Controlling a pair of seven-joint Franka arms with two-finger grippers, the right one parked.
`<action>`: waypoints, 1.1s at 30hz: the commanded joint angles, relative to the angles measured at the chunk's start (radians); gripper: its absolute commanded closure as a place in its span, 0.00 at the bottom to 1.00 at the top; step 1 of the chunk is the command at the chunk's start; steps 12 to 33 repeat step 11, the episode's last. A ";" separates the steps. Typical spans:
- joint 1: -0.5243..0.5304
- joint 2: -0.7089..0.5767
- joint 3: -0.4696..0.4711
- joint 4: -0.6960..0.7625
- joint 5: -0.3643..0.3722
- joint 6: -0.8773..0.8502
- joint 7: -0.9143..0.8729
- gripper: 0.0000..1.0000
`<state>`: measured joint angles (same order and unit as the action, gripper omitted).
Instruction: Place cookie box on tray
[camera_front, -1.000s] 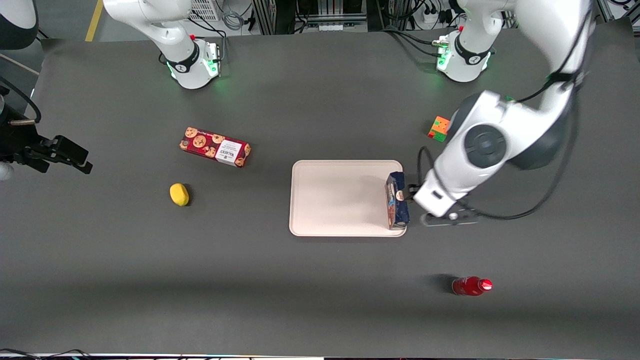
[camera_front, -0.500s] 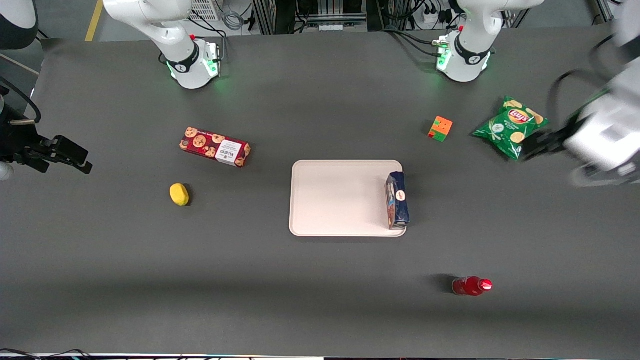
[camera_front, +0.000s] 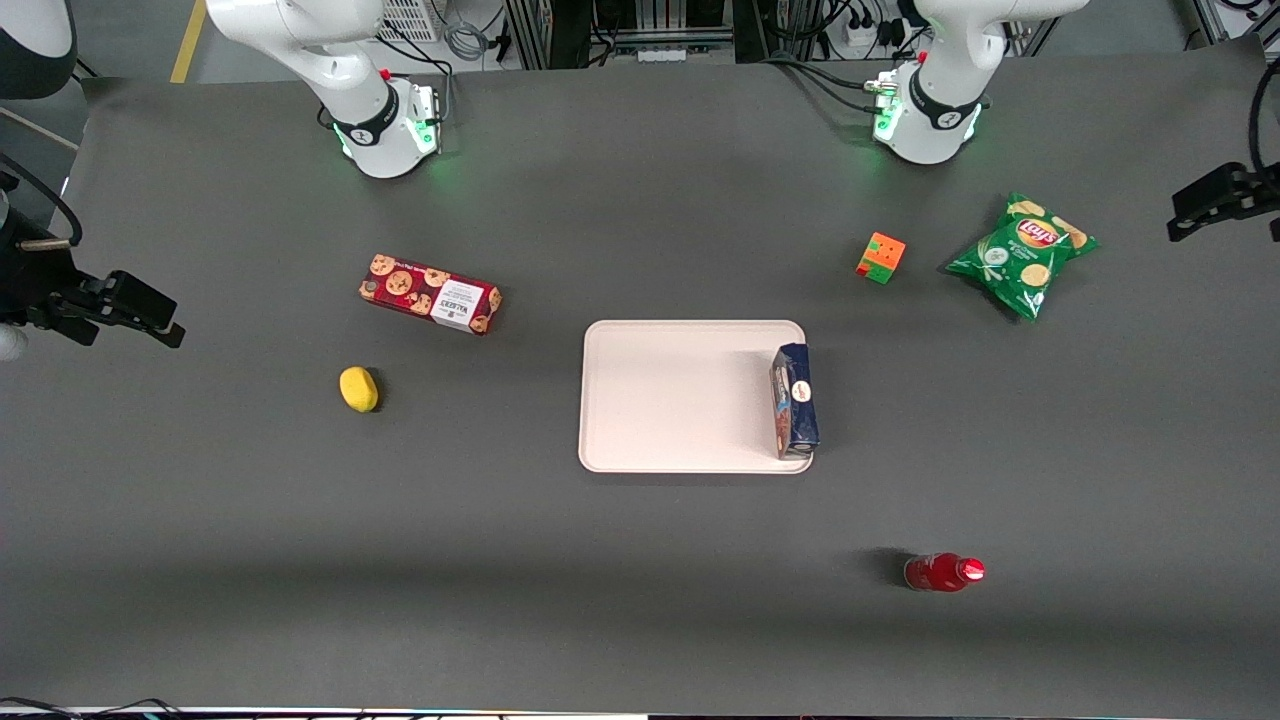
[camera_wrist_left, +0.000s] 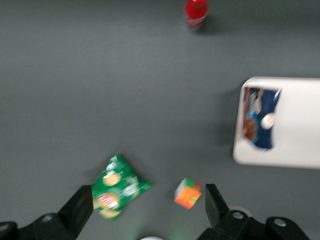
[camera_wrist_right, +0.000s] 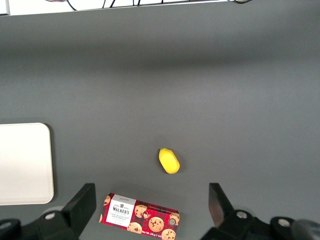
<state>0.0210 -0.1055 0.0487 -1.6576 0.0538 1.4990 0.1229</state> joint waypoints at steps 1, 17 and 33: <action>-0.006 -0.166 0.008 -0.266 -0.012 0.155 0.018 0.00; -0.006 -0.180 -0.018 -0.261 -0.012 0.145 0.001 0.00; -0.006 -0.180 -0.018 -0.261 -0.012 0.145 0.001 0.00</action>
